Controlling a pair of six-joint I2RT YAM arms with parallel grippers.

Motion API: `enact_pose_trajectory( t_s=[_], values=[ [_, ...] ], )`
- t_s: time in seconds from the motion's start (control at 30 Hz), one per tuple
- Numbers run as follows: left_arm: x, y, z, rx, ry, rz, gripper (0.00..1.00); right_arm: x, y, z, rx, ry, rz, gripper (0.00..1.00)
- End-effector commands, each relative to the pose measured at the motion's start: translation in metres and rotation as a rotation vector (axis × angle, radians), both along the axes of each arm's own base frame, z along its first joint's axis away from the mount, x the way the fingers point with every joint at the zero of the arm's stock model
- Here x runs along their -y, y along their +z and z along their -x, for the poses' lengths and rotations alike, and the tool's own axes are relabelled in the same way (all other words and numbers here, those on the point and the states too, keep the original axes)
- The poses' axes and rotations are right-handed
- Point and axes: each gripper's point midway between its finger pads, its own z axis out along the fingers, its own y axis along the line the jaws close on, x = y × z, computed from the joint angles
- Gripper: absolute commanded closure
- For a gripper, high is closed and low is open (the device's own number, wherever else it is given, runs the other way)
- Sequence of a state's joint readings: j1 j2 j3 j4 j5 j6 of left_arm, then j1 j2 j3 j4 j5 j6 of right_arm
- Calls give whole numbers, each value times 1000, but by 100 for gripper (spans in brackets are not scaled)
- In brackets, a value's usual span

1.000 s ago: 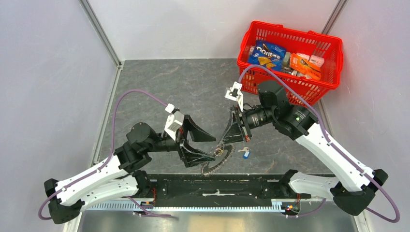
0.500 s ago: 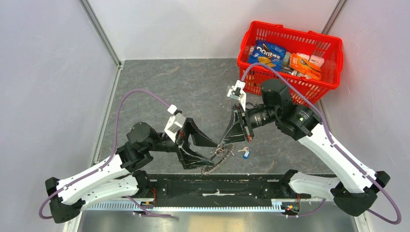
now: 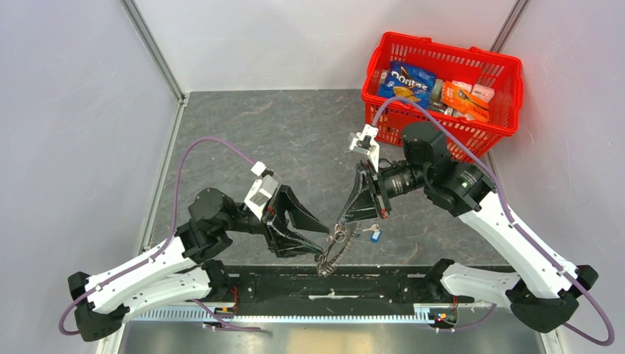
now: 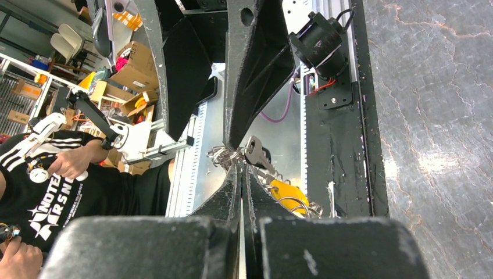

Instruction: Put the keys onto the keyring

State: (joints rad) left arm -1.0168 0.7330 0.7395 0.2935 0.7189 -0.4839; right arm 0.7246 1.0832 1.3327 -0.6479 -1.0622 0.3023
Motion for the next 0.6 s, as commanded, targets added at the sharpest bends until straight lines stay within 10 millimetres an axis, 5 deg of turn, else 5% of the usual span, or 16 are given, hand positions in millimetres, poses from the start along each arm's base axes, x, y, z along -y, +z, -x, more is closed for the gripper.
enact_pose_trajectory(
  t_s=[0.0,0.57],
  values=[
    [-1,5,9,0,-58,24,44,4,28,10,71,36,-78,100],
    [10,-6,5,-9,-75,-1,52,5,34,12,77,43,-89,100]
  ],
)
